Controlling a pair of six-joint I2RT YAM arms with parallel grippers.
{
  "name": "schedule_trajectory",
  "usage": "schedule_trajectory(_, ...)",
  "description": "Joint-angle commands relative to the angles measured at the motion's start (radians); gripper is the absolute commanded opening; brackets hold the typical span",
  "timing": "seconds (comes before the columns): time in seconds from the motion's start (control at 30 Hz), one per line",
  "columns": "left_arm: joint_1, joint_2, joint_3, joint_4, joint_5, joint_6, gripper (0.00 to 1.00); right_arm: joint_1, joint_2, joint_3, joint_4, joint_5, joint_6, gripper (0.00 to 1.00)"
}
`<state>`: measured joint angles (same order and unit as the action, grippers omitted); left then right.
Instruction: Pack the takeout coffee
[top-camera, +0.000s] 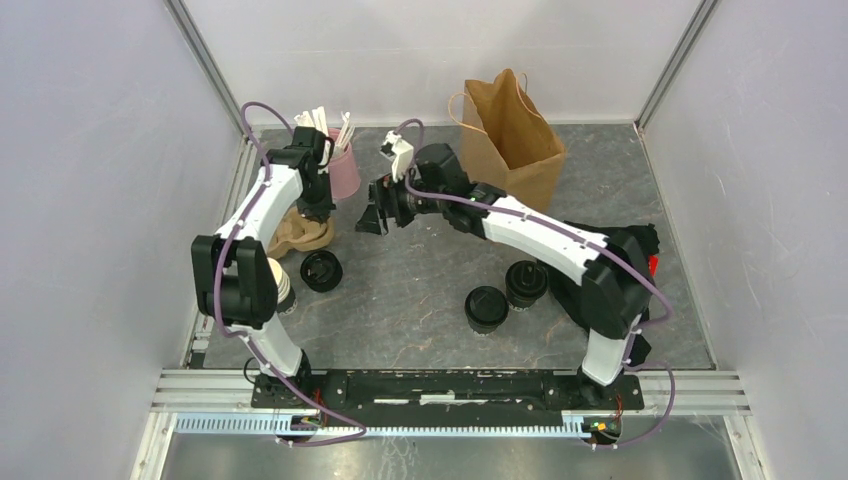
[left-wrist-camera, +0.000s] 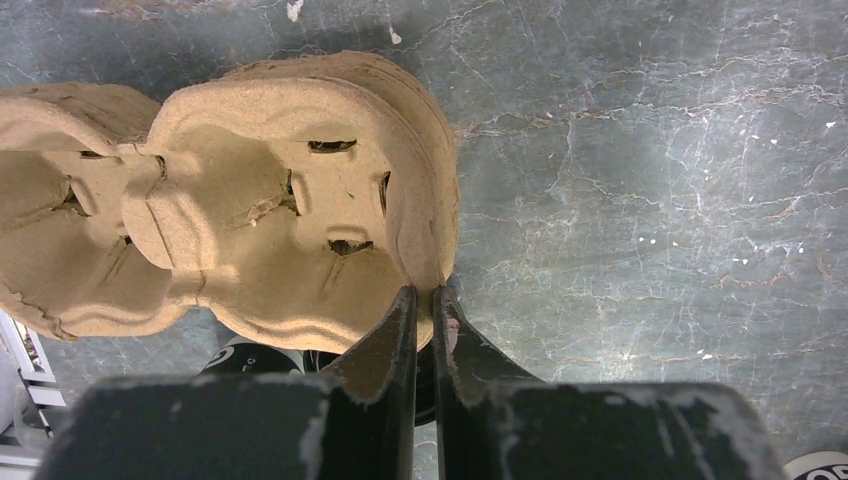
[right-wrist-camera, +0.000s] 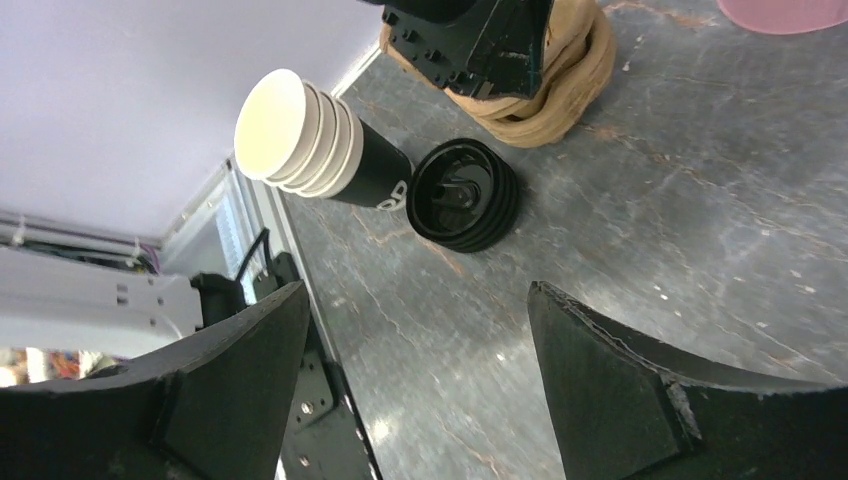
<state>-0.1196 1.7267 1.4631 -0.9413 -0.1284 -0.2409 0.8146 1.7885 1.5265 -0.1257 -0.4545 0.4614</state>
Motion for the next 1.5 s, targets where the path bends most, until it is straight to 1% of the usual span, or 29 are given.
schedule_trajectory(0.0,0.001,-0.053,0.008,0.005,0.007,0.055,0.03,0.009,0.068,0.051,0.143,0.062,0.122,0.86)
schedule_trajectory(0.1,0.001,-0.057,0.003,0.014,0.019,0.042,0.03,0.009,0.132,0.046,0.206,0.079,0.183,0.84)
schedule_trajectory(0.2,0.001,-0.080,-0.023,0.056,0.049,0.034,0.04,0.002,0.195,0.045,0.249,0.080,0.238,0.81)
schedule_trajectory(0.27,0.001,-0.099,-0.049,0.089,0.068,0.036,0.04,-0.009,0.234,0.044,0.283,0.067,0.293,0.75)
schedule_trajectory(0.33,0.001,-0.118,-0.078,0.117,0.077,0.037,0.04,-0.014,0.271,0.050,0.319,0.054,0.339,0.72)
schedule_trajectory(0.5,0.003,-0.180,-0.183,0.229,0.122,0.048,0.05,-0.018,0.352,0.095,0.363,0.053,0.392,0.71)
schedule_trajectory(0.6,0.003,-0.214,-0.238,0.293,0.169,0.047,0.05,-0.019,0.394,0.086,0.418,0.055,0.452,0.71)
schedule_trajectory(0.9,0.015,-0.276,-0.360,0.357,0.221,0.059,0.06,-0.020,0.540,0.179,0.486,0.050,0.516,0.70)
schedule_trajectory(1.1,0.026,-0.311,-0.396,0.361,0.221,0.068,0.06,-0.018,0.603,0.180,0.572,0.013,0.580,0.57)
schedule_trajectory(1.17,0.029,-0.310,-0.399,0.363,0.225,0.068,0.06,-0.016,0.612,0.185,0.580,0.003,0.578,0.57)
schedule_trajectory(1.27,0.029,-0.309,-0.397,0.369,0.234,0.065,0.07,-0.017,0.608,0.155,0.649,-0.020,0.600,0.61)
schedule_trajectory(1.4,0.031,-0.296,-0.396,0.369,0.236,0.067,0.07,-0.021,0.596,0.091,0.754,-0.025,0.674,0.65)
schedule_trajectory(1.47,0.030,-0.291,-0.395,0.372,0.241,0.067,0.07,-0.020,0.603,0.093,0.765,-0.026,0.687,0.67)
